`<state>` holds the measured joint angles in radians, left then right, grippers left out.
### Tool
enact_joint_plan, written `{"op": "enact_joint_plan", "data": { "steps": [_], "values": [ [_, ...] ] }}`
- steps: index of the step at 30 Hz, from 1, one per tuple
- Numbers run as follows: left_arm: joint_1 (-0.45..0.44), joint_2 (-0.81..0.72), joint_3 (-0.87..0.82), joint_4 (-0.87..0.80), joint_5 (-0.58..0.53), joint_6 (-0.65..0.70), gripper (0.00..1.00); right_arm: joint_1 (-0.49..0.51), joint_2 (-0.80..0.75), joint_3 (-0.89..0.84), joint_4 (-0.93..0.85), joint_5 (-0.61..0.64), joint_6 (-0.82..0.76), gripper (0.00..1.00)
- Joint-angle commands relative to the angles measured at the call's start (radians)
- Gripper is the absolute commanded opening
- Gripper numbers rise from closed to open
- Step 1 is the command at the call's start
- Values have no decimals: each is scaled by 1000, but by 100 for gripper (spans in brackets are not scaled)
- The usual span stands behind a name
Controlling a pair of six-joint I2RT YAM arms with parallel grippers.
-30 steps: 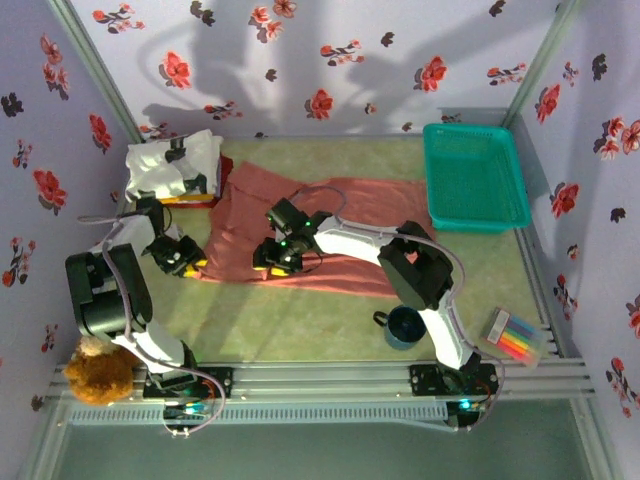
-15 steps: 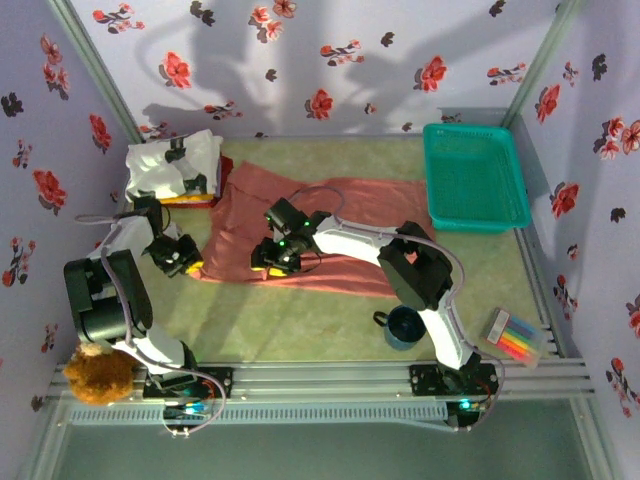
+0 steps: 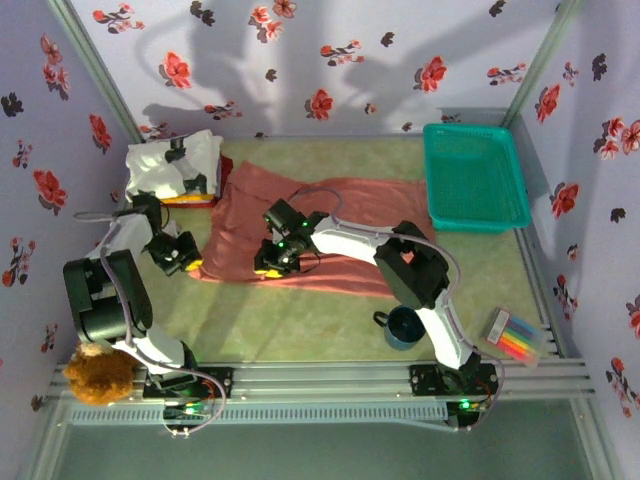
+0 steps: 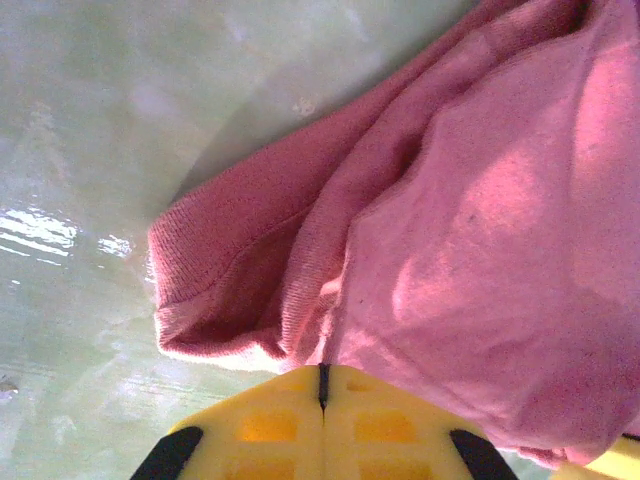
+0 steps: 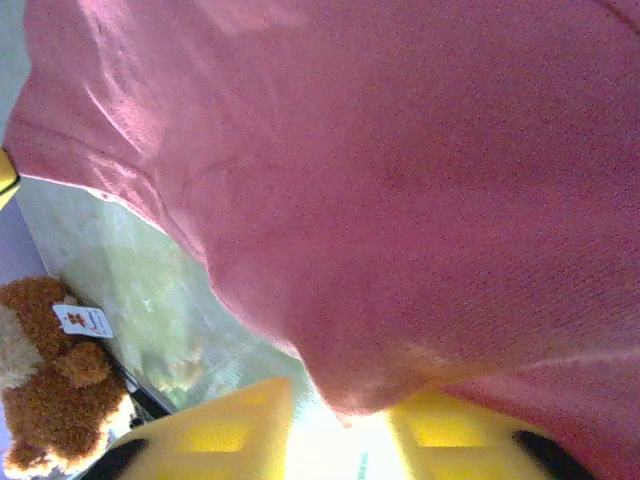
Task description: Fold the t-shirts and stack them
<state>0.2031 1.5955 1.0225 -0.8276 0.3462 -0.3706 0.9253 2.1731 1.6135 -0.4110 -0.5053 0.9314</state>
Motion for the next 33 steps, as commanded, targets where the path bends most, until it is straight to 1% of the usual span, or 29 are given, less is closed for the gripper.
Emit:
{"op": "enact_joint_plan", "data": {
  "steps": [1, 3, 4, 7, 11, 13, 18, 24, 33],
  "values": [
    [5, -30, 47, -45, 34, 6, 0, 10, 28, 37, -10, -38, -2, 9],
    [5, -37, 67, -58, 47, 3, 0, 5, 27, 42, -4, -43, -6, 2],
    [5, -40, 80, -63, 54, -1, 0, 0, 26, 43, -3, -42, -8, 0],
    [5, -48, 119, -68, 76, -17, 0, -22, 11, 38, 10, -33, -3, 0],
    [4, -28, 172, -41, 126, -57, 0, -68, 3, 31, 63, -51, 30, 0],
    [-8, 11, 208, -24, 163, -76, 0, -97, 11, 30, 98, -76, 54, 0],
    [-68, 143, 300, 28, 192, -111, 0, -163, 39, 26, 183, -118, 110, 0],
    [-109, 276, 436, 84, 183, -159, 0, -208, 78, 72, 153, -113, 112, 0],
    [-157, 462, 659, 74, 179, -178, 0, -285, 112, 49, 266, -122, 199, 0]
  ]
}}
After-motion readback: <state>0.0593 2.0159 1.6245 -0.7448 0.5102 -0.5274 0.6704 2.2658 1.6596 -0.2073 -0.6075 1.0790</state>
